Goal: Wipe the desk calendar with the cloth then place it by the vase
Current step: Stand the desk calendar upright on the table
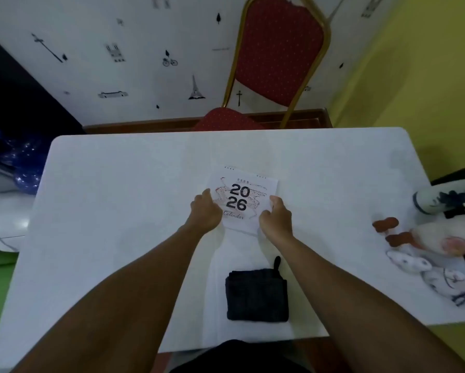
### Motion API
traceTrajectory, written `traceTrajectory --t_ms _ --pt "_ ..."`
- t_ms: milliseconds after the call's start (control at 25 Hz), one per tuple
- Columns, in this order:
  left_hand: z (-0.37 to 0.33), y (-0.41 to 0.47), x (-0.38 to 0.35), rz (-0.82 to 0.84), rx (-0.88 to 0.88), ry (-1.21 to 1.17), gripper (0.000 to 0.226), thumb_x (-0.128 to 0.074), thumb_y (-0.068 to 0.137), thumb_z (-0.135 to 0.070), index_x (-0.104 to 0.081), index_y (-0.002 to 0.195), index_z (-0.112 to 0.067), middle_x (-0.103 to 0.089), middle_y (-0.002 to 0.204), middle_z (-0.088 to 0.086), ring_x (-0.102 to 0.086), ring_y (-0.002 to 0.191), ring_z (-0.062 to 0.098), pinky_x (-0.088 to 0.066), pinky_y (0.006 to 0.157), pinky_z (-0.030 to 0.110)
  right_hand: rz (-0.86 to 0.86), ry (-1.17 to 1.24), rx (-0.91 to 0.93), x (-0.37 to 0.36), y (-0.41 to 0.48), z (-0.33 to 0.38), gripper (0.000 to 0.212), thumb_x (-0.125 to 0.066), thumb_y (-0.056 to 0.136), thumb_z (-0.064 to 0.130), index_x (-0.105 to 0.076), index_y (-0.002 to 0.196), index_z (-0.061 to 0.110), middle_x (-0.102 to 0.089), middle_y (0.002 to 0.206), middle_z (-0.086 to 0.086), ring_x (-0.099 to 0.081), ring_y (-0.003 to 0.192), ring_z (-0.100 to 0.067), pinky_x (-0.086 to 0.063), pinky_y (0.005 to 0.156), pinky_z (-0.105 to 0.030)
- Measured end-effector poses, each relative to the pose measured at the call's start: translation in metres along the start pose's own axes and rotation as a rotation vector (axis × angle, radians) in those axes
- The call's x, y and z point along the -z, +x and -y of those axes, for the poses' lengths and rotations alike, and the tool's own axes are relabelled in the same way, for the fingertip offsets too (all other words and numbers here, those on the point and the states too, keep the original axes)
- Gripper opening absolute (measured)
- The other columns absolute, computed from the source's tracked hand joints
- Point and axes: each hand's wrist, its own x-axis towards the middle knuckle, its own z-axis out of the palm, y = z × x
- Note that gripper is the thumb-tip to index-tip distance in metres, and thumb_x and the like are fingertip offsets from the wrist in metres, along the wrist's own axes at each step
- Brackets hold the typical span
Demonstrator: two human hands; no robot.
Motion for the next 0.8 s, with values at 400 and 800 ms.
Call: traceTrajectory --t_ms 400,800 --pt "0.0 0.016 -0.003 -0.059 0.328 -0.247 0.043 -0.042 0.092 -0.019 -0.058 0.129 -0.003 -0.05 0.134 0.018 -0.051 0.121 0.037 -0.049 0.101 0.046 -0.004 0.124 0.014 0.016 0.018 -0.003 0.065 -0.042 0.084 -0.004 -0.051 0.141 0.025 -0.054 0.151 -0.004 -0.052 0.1 -0.011 -0.04 0.068 -0.012" --pt "-0.019 0.015 0.002 -0.125 0.377 -0.48 0.043 -0.04 0.093 -0.021 -0.055 0.124 0.003 -0.061 0.125 0.023 -0.06 0.112 0.038 -0.047 0.08 0.036 -0.056 0.263 -0.007 0.026 0.028 0.011 0.043 -0.049 0.083 0.003 -0.057 0.124 0.015 -0.066 0.109 0.002 -0.059 0.09 -0.017 -0.046 0.07 -0.028"
